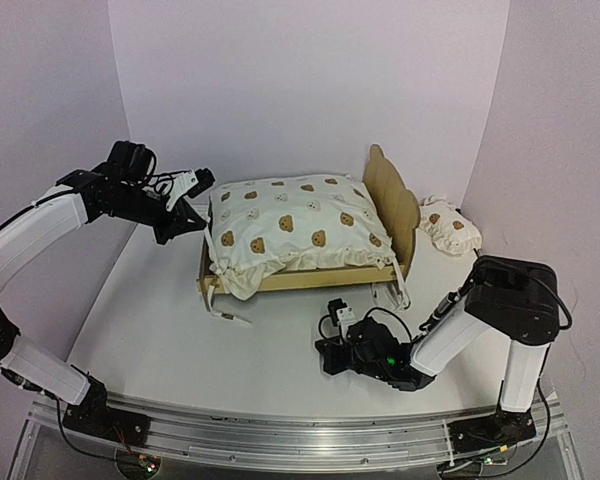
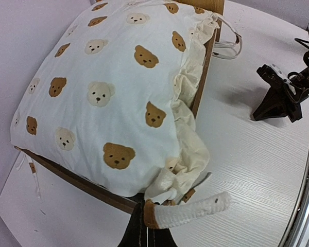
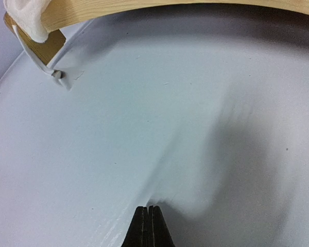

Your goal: Set up the pet bed

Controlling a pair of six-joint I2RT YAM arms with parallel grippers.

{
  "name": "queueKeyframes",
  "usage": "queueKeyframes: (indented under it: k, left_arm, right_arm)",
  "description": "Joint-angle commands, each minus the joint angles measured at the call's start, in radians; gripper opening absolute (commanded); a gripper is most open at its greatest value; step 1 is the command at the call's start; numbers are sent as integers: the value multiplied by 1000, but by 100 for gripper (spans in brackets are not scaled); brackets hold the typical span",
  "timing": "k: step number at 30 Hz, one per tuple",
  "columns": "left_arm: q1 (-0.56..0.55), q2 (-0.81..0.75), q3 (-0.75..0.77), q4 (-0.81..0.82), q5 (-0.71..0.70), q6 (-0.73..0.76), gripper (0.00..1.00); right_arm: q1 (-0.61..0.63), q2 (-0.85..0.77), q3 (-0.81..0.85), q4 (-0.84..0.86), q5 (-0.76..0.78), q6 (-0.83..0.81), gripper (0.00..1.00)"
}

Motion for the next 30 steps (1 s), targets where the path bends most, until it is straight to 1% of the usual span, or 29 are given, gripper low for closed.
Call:
queueKeyframes:
  k: [1, 4, 6, 8, 10, 13, 16, 17, 18, 20, 22, 24, 25, 26, 29, 30]
  left_arm:
    - [24, -68, 68, 131, 15, 38, 0]
    - [23, -88, 27, 90, 88, 92, 0]
    - [22, -115, -46, 40, 166, 171, 0]
    - [17, -148, -128, 0, 186, 253, 0]
    - [13, -176, -234, -10, 145, 333, 0]
    - [13, -203, -360, 32, 41, 438, 0]
    - [13, -201, -492, 78, -65, 540, 1]
    - [13, -196, -532, 92, -100, 569, 4]
    - [13, -188, -568, 106, -132, 604, 9]
    - [13, -169, -647, 115, -213, 705, 24]
    - [13, -156, -741, 139, -303, 800, 37]
    - [13, -167, -810, 159, -358, 916, 47]
    - [13, -181, -825, 153, -358, 952, 51]
    - [13, -203, -824, 129, -338, 987, 57]
    - [2, -263, -758, 23, -198, 1045, 74]
    - [-9, -273, -718, -5, -150, 1039, 78]
  right_arm:
    - [-27, -7, -36, -197, -40, 14, 0]
    - [-27, -21, 36, -293, -112, -69, 0]
    - [-27, -29, 74, -316, -141, -125, 0]
    - [-27, -43, 109, -318, -176, -183, 0]
    - [-28, -69, 140, -334, -195, -231, 0]
    - [-28, -129, 173, -386, -178, -290, 0]
    - [-43, -223, 209, -490, -138, -305, 5]
    - [-55, -254, 222, -548, -127, -295, 7]
    - [-74, -281, 236, -620, -121, -278, 10]
    - [-114, -337, 279, -767, -111, -259, 15]
    - [-146, -380, 336, -925, -87, -259, 22]
    - [-181, -416, 388, -1082, -71, -253, 30]
    - [-202, -435, 410, -1135, -70, -243, 35]
    - [-224, -447, 433, -1190, -69, -225, 37]
    - [-269, -479, 490, -1310, -68, -179, 43]
    - [-283, -487, 504, -1334, -70, -166, 45]
